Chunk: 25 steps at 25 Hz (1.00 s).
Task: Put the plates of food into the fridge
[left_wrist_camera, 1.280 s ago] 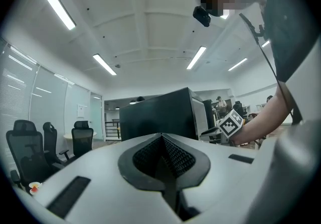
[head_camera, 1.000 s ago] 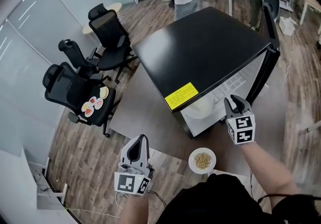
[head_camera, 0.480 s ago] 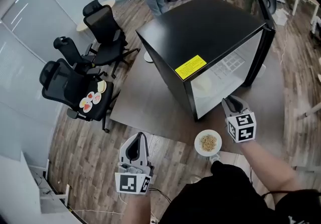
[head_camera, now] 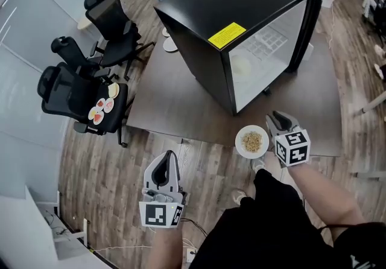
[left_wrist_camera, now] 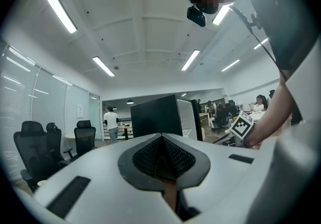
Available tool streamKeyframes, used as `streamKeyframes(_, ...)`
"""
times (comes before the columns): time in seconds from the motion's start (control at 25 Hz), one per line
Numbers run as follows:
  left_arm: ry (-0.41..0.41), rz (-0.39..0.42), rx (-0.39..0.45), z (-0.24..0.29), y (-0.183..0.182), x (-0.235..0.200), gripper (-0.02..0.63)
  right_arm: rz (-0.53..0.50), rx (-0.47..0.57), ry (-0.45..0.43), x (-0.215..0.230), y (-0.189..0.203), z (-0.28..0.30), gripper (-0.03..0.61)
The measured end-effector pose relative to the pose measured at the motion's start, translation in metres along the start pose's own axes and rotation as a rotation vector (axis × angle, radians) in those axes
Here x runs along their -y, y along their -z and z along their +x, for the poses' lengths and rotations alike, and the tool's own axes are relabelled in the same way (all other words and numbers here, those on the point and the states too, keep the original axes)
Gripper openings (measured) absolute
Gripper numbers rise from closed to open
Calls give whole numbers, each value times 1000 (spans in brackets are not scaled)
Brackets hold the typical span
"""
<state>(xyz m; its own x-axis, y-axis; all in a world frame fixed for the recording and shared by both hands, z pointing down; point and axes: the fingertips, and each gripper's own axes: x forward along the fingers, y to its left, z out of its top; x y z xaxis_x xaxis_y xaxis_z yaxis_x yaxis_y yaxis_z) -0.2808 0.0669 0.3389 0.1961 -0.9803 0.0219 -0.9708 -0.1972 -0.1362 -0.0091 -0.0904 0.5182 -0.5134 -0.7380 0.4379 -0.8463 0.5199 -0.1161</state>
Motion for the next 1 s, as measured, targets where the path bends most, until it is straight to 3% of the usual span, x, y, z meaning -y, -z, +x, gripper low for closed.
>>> streamKeyframes(0.24,25,-22,-17,-13,11,0,3,112,-50,-5,-13,52,-16,98)
streamKeyframes(0.76,56,-24,-84,-29,33,6,3,593,-237,46,-30,180,-29,112)
streamKeyframes(1.0,85,-19,-108,-31,37,13,3,739,-258,41,-34,213,-22,129)
